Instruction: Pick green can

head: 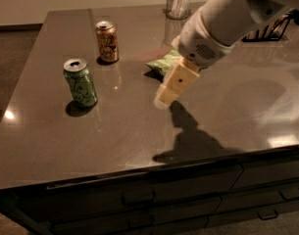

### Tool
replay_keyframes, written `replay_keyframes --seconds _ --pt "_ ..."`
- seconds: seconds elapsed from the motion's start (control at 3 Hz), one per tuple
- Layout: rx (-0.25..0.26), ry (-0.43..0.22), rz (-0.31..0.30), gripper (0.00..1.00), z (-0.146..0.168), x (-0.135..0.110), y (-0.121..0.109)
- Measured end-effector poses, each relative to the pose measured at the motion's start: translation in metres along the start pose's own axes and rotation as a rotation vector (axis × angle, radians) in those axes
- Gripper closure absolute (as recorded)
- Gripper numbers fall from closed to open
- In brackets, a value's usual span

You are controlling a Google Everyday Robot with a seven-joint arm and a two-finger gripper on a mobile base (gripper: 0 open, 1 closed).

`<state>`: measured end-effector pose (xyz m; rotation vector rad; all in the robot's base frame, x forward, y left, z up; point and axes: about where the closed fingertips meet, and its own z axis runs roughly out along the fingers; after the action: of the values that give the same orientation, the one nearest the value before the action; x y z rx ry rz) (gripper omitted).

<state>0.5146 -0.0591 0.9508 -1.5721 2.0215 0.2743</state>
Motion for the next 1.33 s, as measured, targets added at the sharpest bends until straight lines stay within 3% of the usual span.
replay_keyframes --seconds 1.0,1.33 --pt "-0.106 -0.165 -0.001 0.00 0.125 -0.137 0.011" --pt "-0.125 -0.179 0.005 0.00 0.146 -0.157 0.012"
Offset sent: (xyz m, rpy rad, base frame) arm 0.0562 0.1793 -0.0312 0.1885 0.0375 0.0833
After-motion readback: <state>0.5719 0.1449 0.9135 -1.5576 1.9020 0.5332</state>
